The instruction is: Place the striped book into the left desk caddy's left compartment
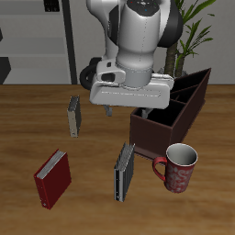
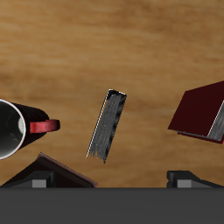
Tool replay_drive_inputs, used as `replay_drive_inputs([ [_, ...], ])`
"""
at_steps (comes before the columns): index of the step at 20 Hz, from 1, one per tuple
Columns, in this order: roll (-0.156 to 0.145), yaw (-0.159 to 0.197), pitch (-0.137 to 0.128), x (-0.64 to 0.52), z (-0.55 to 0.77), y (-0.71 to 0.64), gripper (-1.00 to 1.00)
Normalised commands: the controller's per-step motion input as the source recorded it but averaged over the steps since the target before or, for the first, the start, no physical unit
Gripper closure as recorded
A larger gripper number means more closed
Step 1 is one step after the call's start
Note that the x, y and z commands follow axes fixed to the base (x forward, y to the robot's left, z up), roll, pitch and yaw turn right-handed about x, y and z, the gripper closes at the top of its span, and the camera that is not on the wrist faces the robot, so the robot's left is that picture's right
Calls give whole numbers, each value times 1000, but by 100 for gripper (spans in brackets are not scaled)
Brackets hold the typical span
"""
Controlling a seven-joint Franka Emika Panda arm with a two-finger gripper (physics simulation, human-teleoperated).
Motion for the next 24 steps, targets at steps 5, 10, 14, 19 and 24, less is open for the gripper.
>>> replay_drive_inputs([
  [5, -1, -8, -63, 100, -259, 8, -100],
  [10, -9, -27, 5, 112, -384, -92, -100],
  [14, -50, -41, 4, 60, -411, -162, -100],
  [19, -11, -22, 24, 60, -369, -30, -100],
  [24, 13, -29, 47, 99, -415, 25, -100],
])
